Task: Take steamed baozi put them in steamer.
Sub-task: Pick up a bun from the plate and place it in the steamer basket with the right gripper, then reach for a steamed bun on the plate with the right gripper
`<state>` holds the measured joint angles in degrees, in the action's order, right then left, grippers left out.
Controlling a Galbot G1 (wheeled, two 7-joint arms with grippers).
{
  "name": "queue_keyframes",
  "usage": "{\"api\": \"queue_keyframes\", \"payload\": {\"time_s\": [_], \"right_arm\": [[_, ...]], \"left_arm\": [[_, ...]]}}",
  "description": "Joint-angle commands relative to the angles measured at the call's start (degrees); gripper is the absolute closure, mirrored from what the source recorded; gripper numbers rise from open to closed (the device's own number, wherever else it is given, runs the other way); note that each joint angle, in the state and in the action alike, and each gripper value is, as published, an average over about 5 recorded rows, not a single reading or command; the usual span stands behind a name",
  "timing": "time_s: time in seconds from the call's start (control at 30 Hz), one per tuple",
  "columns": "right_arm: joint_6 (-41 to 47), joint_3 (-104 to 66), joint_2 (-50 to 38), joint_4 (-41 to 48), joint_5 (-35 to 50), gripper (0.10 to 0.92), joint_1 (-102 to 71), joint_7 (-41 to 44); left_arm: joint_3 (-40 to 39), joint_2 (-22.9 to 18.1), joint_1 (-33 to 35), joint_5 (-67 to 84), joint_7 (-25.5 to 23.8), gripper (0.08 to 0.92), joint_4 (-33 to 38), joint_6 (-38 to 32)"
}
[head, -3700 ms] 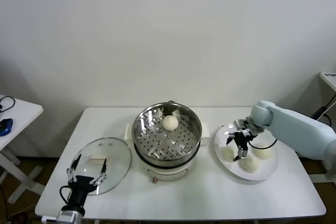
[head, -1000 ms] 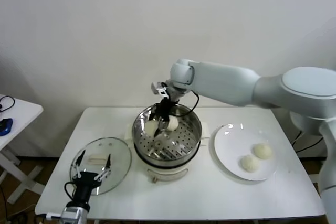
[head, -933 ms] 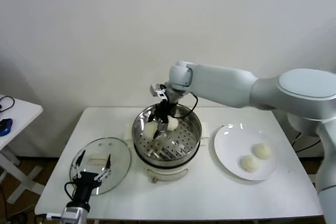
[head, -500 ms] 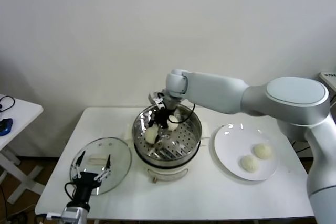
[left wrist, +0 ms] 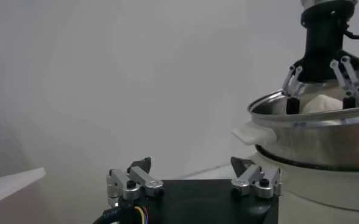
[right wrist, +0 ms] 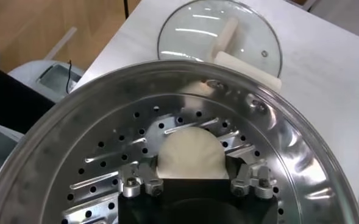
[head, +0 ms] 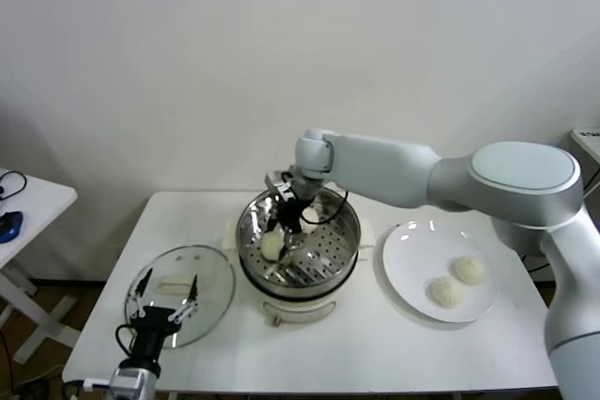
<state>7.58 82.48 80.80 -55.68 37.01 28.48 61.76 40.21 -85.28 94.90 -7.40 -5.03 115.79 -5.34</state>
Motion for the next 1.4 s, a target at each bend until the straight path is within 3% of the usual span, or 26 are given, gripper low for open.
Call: {"api": "queue_keyframes", "payload": {"time_s": [0.03, 0.33, 0.73, 1.07, 1.4], "right_arm": [[-0.43, -0.11, -0.28, -0.50, -0.40, 0.207, 0.29, 0.22], [-1.55, 0.38, -6.91, -8.63, 1.17, 0.202, 8.68, 1.59], [-4.03, 4.84, -29.07, -20.47, -0.61, 0.203, 19.12, 4.30], [-7.35, 3.13, -44.95, -22.97, -15.45, 0.203, 11.98, 6.51], [-8.10, -4.94, -49.68, -20.48, -27.05, 0.203, -2.61, 6.40]], "left_arm": [[0.05, 0.04, 0.00, 0.00, 0.00, 0.177, -0.03, 0.02], [0.22, 0.21, 0.00, 0.34, 0.00, 0.177, -0.10, 0.02], [-0.12, 1.23, -0.17, 0.89, 0.32, 0.177, 0.00, 0.20], [-0.20, 1.48, 0.30, 1.62, 1.22, 0.177, 1.18, 0.06], [0.37, 1.57, 1.18, 1.59, 1.15, 0.177, 1.90, 0.05]]}}
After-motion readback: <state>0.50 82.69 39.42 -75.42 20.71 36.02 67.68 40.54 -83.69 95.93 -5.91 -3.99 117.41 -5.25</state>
